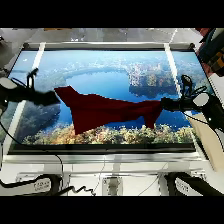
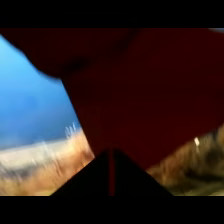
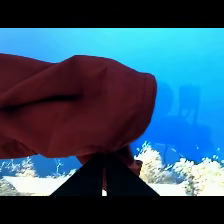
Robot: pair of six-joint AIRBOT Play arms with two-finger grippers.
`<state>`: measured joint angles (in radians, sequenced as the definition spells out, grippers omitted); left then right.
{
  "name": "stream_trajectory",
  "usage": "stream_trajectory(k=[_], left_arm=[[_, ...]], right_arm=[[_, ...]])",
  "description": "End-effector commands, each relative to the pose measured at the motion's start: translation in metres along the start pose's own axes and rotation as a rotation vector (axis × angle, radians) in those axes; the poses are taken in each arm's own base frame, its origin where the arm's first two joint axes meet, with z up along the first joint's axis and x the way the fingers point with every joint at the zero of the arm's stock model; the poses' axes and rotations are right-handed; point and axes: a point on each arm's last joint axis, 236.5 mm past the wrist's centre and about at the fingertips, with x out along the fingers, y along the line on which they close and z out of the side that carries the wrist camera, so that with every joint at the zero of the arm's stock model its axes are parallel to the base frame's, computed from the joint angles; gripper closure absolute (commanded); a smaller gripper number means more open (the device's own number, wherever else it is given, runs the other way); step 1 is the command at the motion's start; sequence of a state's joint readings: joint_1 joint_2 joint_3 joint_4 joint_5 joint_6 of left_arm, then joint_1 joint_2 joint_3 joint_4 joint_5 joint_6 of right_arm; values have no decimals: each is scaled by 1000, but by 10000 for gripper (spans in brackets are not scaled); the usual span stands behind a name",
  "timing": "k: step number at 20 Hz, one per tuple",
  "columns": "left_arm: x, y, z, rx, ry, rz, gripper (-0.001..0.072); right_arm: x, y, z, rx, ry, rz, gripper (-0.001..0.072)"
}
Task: Fold the clothes and pants, and hang the long-sleeved shirts on hangers.
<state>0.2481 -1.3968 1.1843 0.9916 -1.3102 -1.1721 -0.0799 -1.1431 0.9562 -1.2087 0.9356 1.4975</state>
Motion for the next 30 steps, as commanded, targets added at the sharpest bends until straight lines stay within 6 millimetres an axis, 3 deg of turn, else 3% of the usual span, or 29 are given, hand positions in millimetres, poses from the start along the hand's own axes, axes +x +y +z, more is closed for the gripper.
stream_trajectory(k=[1, 4, 5, 6, 7, 12, 14, 16, 18, 20, 22, 25, 28, 30], left_arm=[[30, -6, -70, -122, 104, -73, 695], [57, 4, -94, -242, -38, -49, 667], [65, 5, -103, -285, -49, -59, 467], [73, 5, -112, -326, -43, -73, 204], [80, 7, -118, -361, -40, -80, 103], [112, 13, -141, -291, 52, -80, 116], [124, 13, -138, -262, 47, -80, 283], [129, 7, -121, -256, -18, -106, 404], [124, -2, -100, -219, -93, -152, 689], [113, -7, -75, -170, -148, -162, 694], [88, -22, -37, -94, -221, -184, 694], [7, -64, 43, 95, -436, -195, 694], [-121, -122, 106, 307, -733, -160, 694], [-215, -154, 122, 408, -950, -101, 694]], right_arm=[[1, 0, 1, 1, -4, -1, 702], [1, 0, 1, 1, -4, -1, 702], [1, 0, 1, 1, -4, -1, 702], [1, 0, 1, 1, -5, -1, 703], [1, 0, 1, 1, -4, 0, 702], [1, 0, 1, 2, -5, 0, 702], [1, 0, 1, 2, -5, 0, 702], [1, 0, 1, 2, -5, 0, 702], [1, 0, 1, 2, -5, 0, 702], [-1, 1, 3, 0, -11, 2, 702], [-9, 5, 10, -8, -39, 6, 702], [-45, 18, 45, -50, -158, 13, 702], [-105, 31, 88, -127, -329, -16, 702], [-154, 42, 112, -175, -451, -33, 702]])
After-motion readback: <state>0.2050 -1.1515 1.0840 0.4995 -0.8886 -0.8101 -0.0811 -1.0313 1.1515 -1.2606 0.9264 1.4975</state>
